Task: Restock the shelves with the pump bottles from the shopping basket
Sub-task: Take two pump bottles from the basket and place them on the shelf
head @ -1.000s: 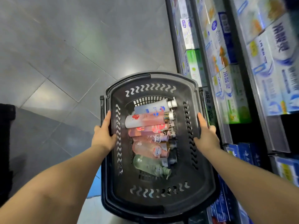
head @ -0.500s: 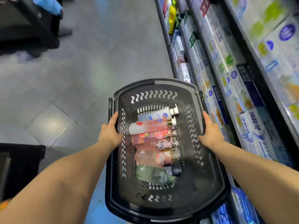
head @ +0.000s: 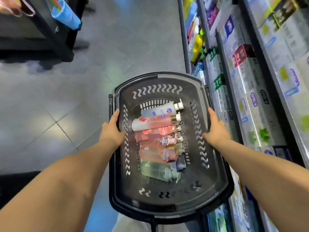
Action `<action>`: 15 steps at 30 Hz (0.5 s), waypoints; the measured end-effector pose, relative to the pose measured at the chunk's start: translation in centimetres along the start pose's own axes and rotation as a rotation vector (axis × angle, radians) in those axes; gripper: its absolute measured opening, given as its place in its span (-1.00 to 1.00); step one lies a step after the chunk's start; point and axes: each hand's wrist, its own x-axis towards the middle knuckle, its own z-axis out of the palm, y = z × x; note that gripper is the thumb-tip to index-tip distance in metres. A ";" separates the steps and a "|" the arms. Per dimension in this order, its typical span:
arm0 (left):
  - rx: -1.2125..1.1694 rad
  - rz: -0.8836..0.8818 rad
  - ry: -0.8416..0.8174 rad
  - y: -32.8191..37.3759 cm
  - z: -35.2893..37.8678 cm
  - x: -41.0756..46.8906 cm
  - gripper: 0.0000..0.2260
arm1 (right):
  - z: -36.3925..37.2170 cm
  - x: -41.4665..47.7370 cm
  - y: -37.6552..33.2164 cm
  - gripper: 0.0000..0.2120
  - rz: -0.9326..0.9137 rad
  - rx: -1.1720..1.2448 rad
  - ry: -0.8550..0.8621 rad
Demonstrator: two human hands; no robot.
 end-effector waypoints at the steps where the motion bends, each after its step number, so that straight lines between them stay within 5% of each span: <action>1: 0.000 0.000 -0.005 0.7 -0.2 1.9 -0.25 | -0.4 1.5 -0.9 -0.07 0.010 0.004 -0.007; 15: 0.112 0.014 -0.097 10.8 1.4 26.3 -0.20 | -2.1 24.6 -8.2 -0.06 0.068 -0.061 -0.013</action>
